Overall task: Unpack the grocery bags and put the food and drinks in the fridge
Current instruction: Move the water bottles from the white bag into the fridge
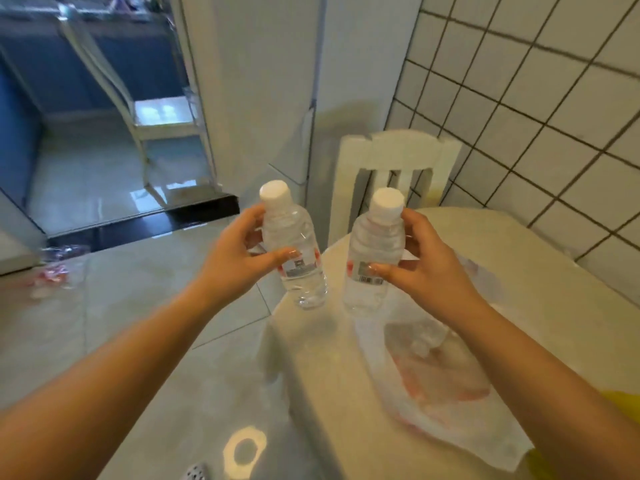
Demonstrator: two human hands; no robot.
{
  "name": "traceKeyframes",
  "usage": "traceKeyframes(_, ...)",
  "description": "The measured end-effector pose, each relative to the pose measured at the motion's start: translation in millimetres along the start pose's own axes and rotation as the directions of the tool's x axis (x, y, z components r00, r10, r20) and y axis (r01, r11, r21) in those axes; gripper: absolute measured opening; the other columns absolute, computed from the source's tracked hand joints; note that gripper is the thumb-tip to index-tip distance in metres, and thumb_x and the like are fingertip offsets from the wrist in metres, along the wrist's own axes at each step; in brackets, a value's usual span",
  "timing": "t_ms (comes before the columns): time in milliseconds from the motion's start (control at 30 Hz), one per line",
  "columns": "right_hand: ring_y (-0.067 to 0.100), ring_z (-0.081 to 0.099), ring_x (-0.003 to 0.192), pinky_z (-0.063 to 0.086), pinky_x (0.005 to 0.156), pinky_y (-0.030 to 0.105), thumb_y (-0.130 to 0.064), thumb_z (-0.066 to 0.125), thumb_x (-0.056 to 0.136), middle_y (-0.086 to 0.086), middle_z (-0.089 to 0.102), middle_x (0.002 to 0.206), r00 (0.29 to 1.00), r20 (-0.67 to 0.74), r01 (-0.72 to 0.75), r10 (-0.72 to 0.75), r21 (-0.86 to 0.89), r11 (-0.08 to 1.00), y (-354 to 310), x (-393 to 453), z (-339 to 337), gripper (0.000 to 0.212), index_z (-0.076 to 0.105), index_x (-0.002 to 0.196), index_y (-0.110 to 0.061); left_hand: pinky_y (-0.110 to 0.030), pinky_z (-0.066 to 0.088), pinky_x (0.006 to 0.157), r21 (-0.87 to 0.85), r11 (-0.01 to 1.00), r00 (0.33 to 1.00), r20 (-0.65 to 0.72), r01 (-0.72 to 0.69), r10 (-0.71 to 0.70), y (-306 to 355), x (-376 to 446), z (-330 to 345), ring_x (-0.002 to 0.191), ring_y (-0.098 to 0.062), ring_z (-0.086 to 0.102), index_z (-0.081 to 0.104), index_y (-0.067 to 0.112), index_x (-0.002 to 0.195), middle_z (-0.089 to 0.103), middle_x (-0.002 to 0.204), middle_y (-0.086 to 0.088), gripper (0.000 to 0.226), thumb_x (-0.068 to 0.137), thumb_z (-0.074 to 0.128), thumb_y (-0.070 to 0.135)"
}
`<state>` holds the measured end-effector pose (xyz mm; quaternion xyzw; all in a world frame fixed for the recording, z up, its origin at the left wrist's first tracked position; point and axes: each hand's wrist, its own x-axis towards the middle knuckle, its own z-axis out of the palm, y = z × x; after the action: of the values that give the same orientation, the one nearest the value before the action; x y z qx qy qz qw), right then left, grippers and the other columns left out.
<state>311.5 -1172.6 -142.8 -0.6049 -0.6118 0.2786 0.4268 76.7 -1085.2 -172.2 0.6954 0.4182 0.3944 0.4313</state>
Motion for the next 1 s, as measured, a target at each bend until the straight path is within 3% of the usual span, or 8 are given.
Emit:
traceKeyframes(133, -0.001, 0.054, 0.11, 0.052, 0.092, 0.037, -0.02, 0.078, 0.069, -0.034, 0.053, 0.111, 0.996, 0.07, 0.05, -0.05, -0.006, 0.999, -37, 41, 72, 0.068, 0.039, 0.114, -0.052, -0.023, 0.053, 0.083, 0.034, 0.999, 0.997, -0.075, 0.02, -0.018, -28, -3, -85, 0.108, -0.006, 0.058, 0.046, 0.023, 0.132, 0.058, 0.122, 0.009, 0.074, 0.064, 0.072, 0.035)
traceKeyframes(200, 0.007, 0.055, 0.114, 0.05, 0.095, 0.041, -0.025, 0.079, 0.067, -0.019, 0.055, 0.121, 0.995, 0.079, 0.062, -0.062, 0.0, 0.998, -53, 60, 112, 0.069, 0.04, 0.121, -0.044, -0.013, 0.049, 0.077, 0.053, 0.998, 0.995, -0.099, 0.022, -0.017, -42, -2, -129, 0.102, 0.002, 0.057, 0.045, 0.026, 0.132, 0.057, 0.116, 0.017, 0.075, 0.063, 0.072, 0.037)
traceKeyframes(367, 0.012, 0.052, 0.119, 0.046, 0.1, 0.044, -0.034, 0.078, 0.067, -0.008, 0.054, 0.129, 0.996, 0.075, 0.057, -0.056, -0.012, 0.998, -89, 109, 217, 0.074, 0.038, 0.129, -0.038, -0.019, 0.05, 0.085, 0.11, 0.994, 0.997, -0.071, 0.024, -0.016, -75, 17, -250, 0.107, -0.004, 0.057, 0.046, 0.027, 0.132, 0.058, 0.121, 0.012, 0.074, 0.064, 0.074, 0.036)
traceKeyframes(467, 0.007, 0.051, 0.116, 0.043, 0.1, 0.032, -0.047, 0.072, 0.061, -0.014, 0.053, 0.127, 0.997, 0.066, 0.042, -0.044, 0.025, 0.999, -108, 141, 269, 0.073, 0.038, 0.126, -0.045, -0.005, 0.048, 0.075, 0.108, 0.994, 0.998, -0.066, 0.002, 0.005, -87, 37, -309, 0.099, 0.009, 0.057, 0.047, 0.029, 0.129, 0.057, 0.113, 0.02, 0.066, 0.069, 0.075, 0.028)
traceKeyframes(633, -0.014, 0.051, 0.097, 0.044, 0.075, 0.004, -0.022, 0.074, 0.074, -0.027, 0.049, 0.112, 0.996, 0.079, 0.035, -0.042, 0.098, 0.995, -128, 207, 326, 0.065, 0.035, 0.119, -0.047, -0.012, 0.051, 0.073, 0.111, 0.994, 0.996, -0.092, 0.019, -0.009, -112, 86, -379, 0.096, 0.003, 0.056, 0.044, 0.033, 0.128, 0.054, 0.112, 0.021, 0.063, 0.074, 0.074, 0.024)
traceKeyframes(767, -0.01, 0.051, 0.103, 0.043, 0.074, 0.0, -0.014, 0.072, 0.078, -0.018, 0.052, 0.119, 0.996, 0.053, 0.065, -0.073, 0.14, 0.988, -131, 283, 358, 0.065, 0.037, 0.128, -0.038, -0.005, 0.048, 0.062, 0.108, 0.994, 0.992, -0.124, 0.022, -0.009, -141, 144, -417, 0.103, -0.003, 0.054, 0.043, 0.034, 0.128, 0.052, 0.117, 0.019, 0.062, 0.074, 0.074, 0.024)
traceKeyframes(900, -0.003, 0.053, 0.107, 0.044, 0.074, 0.001, -0.013, 0.074, 0.076, -0.006, 0.055, 0.124, 0.995, -0.049, 0.098, -0.089, 0.218, 0.971, -123, 378, 385, 0.064, 0.04, 0.126, -0.033, -0.014, 0.045, 0.082, 0.119, 0.993, 0.993, -0.121, 0.004, 0.01, -171, 224, -444, 0.114, -0.007, 0.053, 0.043, 0.038, 0.125, 0.052, 0.122, 0.02, 0.064, 0.069, 0.074, 0.034)
traceKeyframes(1000, -0.004, 0.054, 0.106, 0.045, 0.073, 0.001, -0.01, 0.074, 0.075, -0.006, 0.057, 0.121, 0.991, -0.092, 0.119, -0.099, 0.253, 0.96, -118, 457, 398, 0.061, 0.042, 0.122, -0.034, -0.011, 0.046, 0.078, 0.121, 0.993, 0.992, -0.124, 0.011, 0.004, -187, 296, -464, 0.116, -0.008, 0.055, 0.044, 0.033, 0.131, 0.054, 0.129, 0.014, 0.072, 0.065, 0.074, 0.039)
